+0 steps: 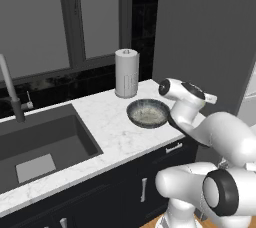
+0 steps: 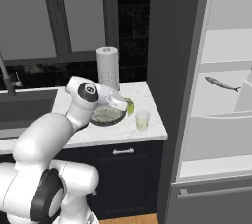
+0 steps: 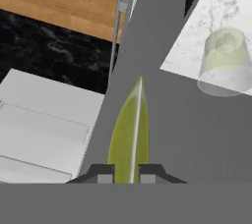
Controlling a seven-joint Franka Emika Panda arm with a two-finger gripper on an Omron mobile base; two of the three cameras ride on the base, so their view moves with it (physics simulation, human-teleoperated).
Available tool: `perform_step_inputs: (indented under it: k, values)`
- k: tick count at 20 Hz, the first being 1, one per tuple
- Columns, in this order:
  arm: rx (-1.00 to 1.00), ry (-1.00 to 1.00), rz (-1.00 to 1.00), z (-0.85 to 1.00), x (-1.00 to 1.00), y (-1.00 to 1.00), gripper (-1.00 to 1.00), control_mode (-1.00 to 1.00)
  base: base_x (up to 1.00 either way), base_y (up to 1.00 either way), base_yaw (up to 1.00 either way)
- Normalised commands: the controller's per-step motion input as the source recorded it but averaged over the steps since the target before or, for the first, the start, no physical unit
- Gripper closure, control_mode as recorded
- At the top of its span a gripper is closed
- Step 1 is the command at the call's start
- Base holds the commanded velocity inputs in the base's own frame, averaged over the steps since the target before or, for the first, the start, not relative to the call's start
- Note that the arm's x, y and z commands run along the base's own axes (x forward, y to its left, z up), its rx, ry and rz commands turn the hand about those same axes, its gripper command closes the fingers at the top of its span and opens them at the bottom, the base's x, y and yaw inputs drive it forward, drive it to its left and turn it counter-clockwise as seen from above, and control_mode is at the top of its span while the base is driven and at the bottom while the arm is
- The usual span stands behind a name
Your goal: Grab a lemon wedge from the fridge and one ice cube from the ice bowl, and put them in the glass of lemonade.
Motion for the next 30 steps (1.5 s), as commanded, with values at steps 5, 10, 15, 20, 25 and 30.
perform_step_inputs:
  k: [5, 10, 15, 20, 25, 30]
  values:
    - [0.12, 0.0, 0.0, -0.18, 0.46, -0.12, 1.0, -1.0, 0.0, 0.0, 0.0]
    - [0.02, 0.0, 0.0, -0.27, 0.64, 0.0, 1.0, -1.0, 0.0, 0.0, 0.0]
    - [0.0, 0.0, 0.0, -0.36, 0.52, 0.0, 1.0, -1.0, 0.0, 0.0, 0.0]
    - [0.0, 0.0, 0.0, -0.27, 0.36, -0.04, 1.0, -1.0, 0.0, 0.0, 0.0]
    - [0.0, 0.0, 0.0, -0.09, 0.25, -0.17, 1.0, -1.0, 0.0, 0.0, 0.0]
    - [0.0, 0.0, 0.0, -0.25, 0.14, -0.08, 1.0, -1.0, 0.0, 0.0, 0.0]
